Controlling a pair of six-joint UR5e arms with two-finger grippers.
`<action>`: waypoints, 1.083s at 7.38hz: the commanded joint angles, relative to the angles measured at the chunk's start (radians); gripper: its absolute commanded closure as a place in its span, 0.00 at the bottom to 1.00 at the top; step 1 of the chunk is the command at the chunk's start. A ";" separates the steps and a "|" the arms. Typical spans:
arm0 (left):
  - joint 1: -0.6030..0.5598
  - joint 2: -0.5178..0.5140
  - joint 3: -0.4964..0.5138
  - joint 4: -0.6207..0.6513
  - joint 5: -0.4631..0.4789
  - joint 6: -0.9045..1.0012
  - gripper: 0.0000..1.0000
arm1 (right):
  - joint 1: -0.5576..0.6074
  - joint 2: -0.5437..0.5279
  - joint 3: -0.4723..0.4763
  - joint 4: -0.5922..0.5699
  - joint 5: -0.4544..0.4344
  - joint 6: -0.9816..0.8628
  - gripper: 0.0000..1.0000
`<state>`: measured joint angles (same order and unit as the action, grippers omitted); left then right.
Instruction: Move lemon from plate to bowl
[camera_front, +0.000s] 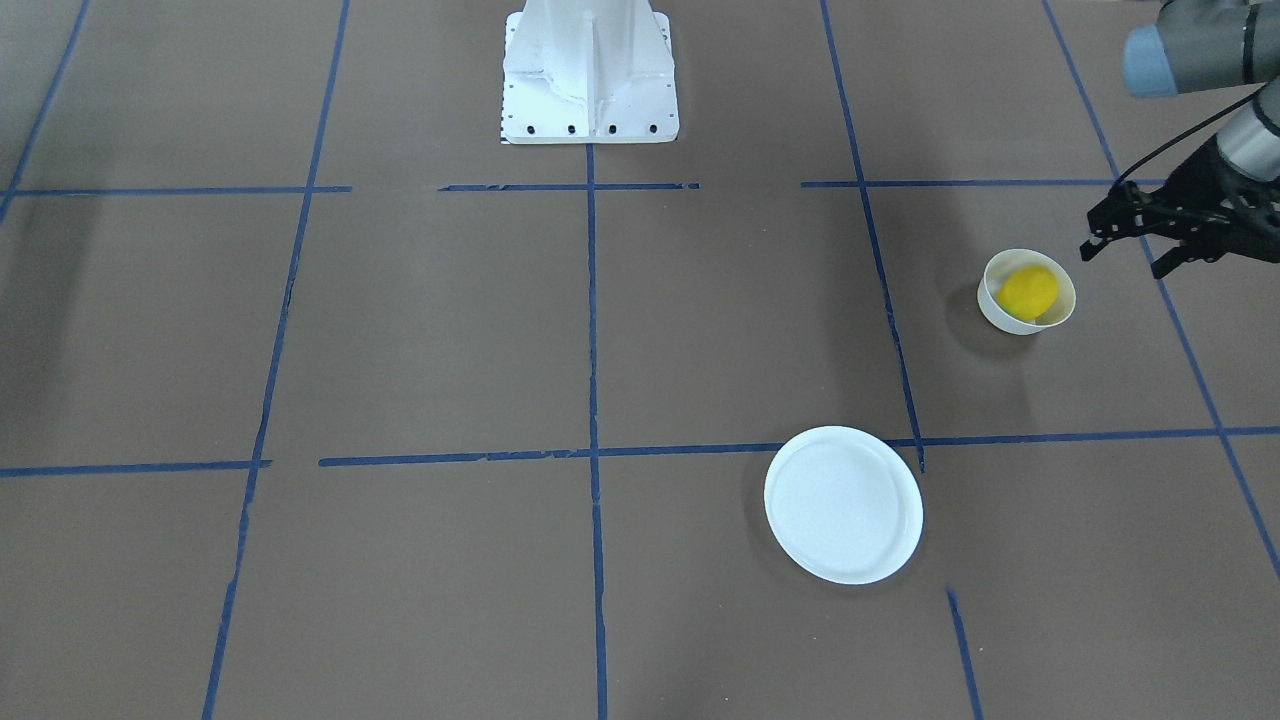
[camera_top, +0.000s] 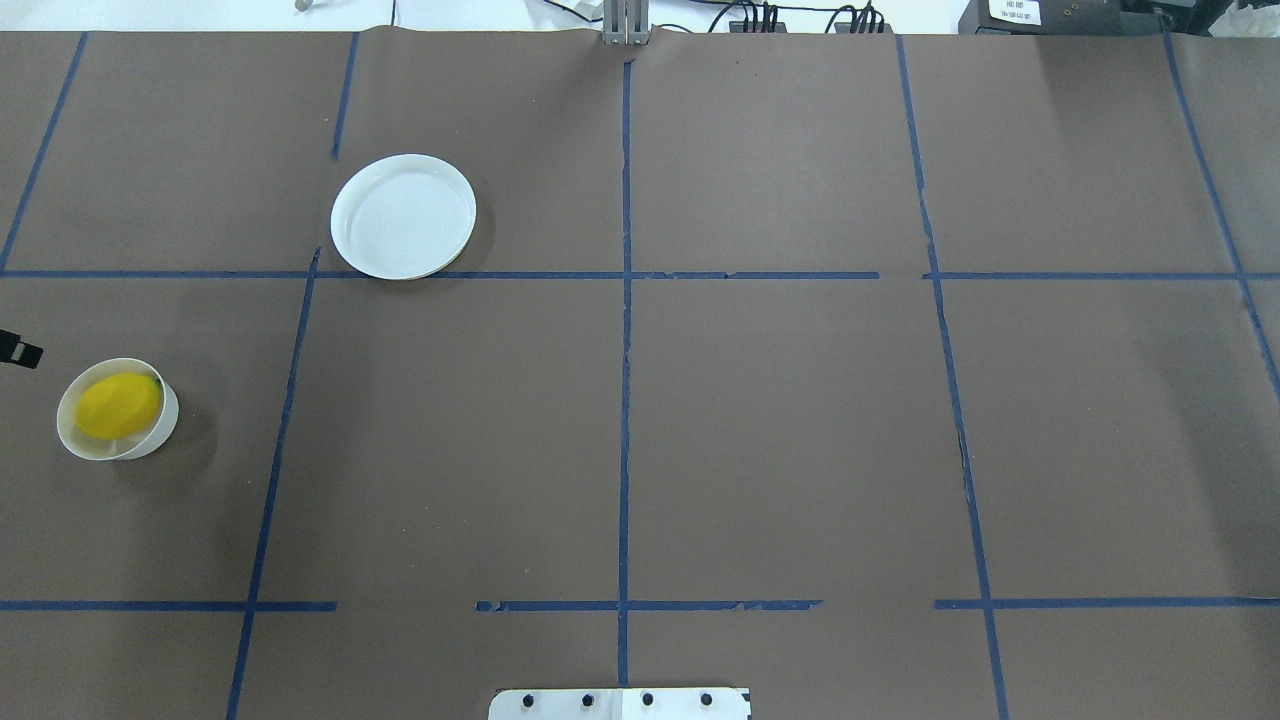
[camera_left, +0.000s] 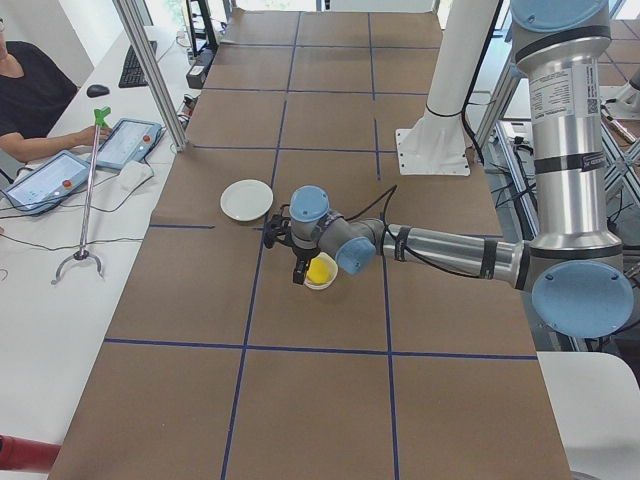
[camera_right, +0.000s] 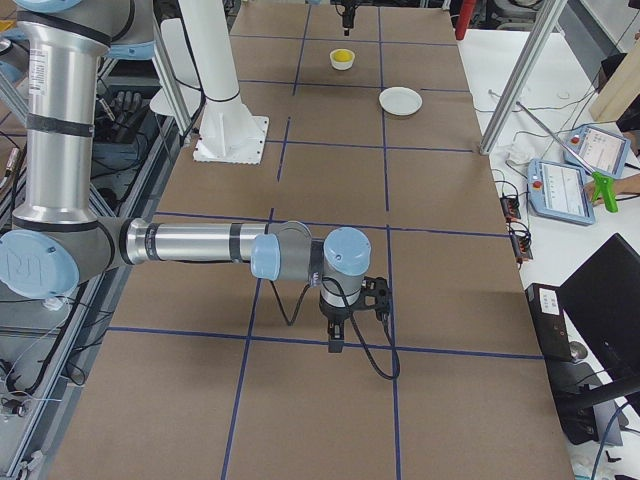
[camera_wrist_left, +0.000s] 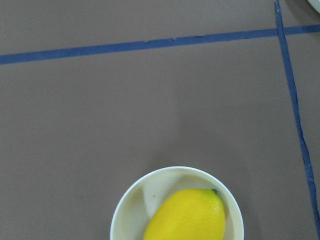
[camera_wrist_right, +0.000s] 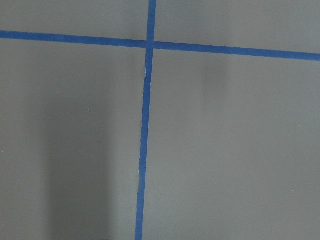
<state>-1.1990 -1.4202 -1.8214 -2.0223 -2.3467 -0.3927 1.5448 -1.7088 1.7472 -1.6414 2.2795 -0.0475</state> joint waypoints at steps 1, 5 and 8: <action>-0.138 -0.005 -0.056 0.218 -0.029 0.217 0.00 | 0.000 0.000 0.000 0.000 0.000 0.000 0.00; -0.329 0.027 0.066 0.360 -0.028 0.374 0.00 | 0.000 0.000 0.000 0.000 0.000 0.000 0.00; -0.361 0.027 0.086 0.376 -0.020 0.373 0.00 | 0.000 0.000 0.000 0.000 0.000 0.000 0.00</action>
<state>-1.5531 -1.3941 -1.7408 -1.6532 -2.3693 -0.0200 1.5447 -1.7088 1.7472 -1.6414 2.2795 -0.0476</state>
